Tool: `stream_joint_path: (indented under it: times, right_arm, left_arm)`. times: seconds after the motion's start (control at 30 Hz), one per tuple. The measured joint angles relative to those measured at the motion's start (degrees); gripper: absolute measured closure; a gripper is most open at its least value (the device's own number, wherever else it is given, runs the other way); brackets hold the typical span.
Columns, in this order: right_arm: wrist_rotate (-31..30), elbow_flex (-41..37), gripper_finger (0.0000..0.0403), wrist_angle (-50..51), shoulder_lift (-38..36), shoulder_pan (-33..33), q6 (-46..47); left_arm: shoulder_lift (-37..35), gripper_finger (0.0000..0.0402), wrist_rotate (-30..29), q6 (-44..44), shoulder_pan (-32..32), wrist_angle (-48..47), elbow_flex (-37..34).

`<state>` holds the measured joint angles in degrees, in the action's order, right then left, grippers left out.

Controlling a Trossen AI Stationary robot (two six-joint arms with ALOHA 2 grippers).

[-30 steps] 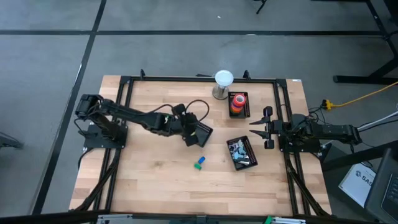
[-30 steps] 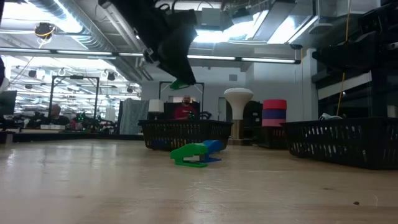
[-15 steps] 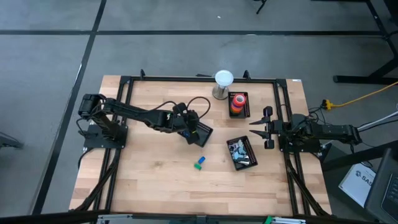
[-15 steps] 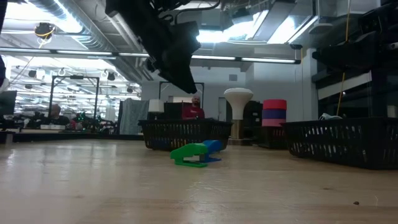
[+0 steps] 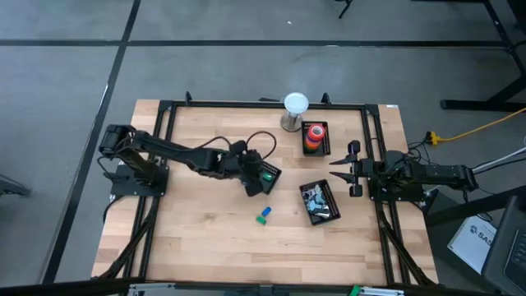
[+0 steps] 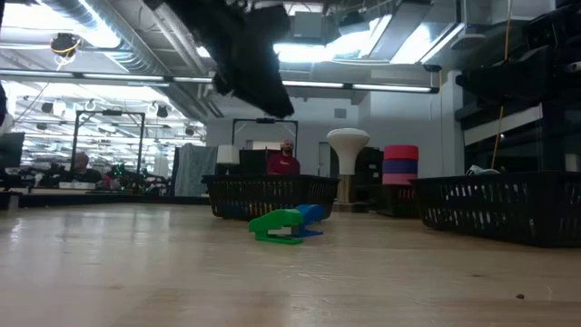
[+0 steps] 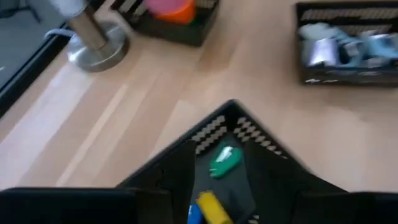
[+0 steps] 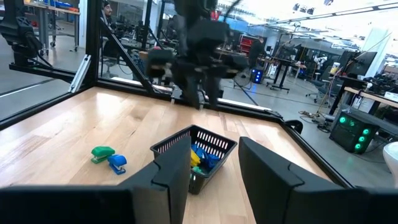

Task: Pick and place Stapler, Stapler remover, tape
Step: Put the green stapler into the center black bin

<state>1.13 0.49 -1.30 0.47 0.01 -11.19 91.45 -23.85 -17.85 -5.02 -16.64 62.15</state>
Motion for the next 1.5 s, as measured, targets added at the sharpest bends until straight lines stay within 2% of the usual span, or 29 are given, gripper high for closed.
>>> stream_joint_path:
  times: [0.2, 0.37, 0.57, 0.63, 0.73, 0.8, 0.9, 1.03, 1.2, 1.37, 1.5]
  right_arm:
    - [0.0, 0.0, 0.0263, 0.0, 0.0, 0.0, -0.3]
    - [0.0, 0.0, 0.0263, -0.1, 0.0, 0.0, -10.9]
    - [0.0, 0.0, 0.0263, -0.2, 0.0, 0.0, -10.2]
    - [1.9, 0.0, 0.0263, -1.1, 0.0, 0.0, -6.5]
    - [9.4, 0.0, 0.0263, -4.0, 0.0, 0.1, 6.1]
    - [13.0, 0.0, 0.0263, -6.5, 0.0, 0.1, 10.9]
    - [16.1, 0.0, 0.0263, -10.1, 0.0, 0.1, 18.1]
    - [15.9, 0.0, 0.0263, -14.6, 0.0, 0.1, 24.3]
    - [12.1, 0.0, 0.0263, -16.9, 1.8, 0.3, 25.7]
    - [10.9, 0.2, 0.0263, -17.7, 10.2, 3.4, 25.8]
    - [10.0, 4.5, 0.0263, -17.7, 19.8, 7.7, 25.8]
  left_arm:
    - [-1.6, 0.0276, -1.8, -1.0, -6.4, 0.4, 0.0]
    - [-1.7, 0.0283, -2.0, -2.0, -11.9, 0.4, 0.0]
    - [-1.7, 0.0290, -3.3, -2.0, -16.9, 0.4, 0.0]
    - [-1.7, 0.0293, -4.7, -2.2, -18.2, 0.3, 0.0]
    - [-1.7, 0.0295, -6.1, -2.0, -19.5, 0.1, 0.0]
    - [-1.7, 0.0295, -6.6, -1.9, -20.2, 0.1, 0.0]
    - [-1.7, 0.0295, -6.7, -2.0, -20.5, 0.1, 0.0]
    - [-1.7, 0.0297, -6.6, -2.5, -20.8, 0.1, 0.0]
    - [-1.7, 0.0297, -6.6, -2.5, -20.9, 0.1, 0.0]
    - [-1.7, 0.0297, -6.6, -2.6, -20.9, 0.1, 0.0]
    - [-1.7, 0.0297, -6.6, -2.6, -20.8, 0.1, 0.0]
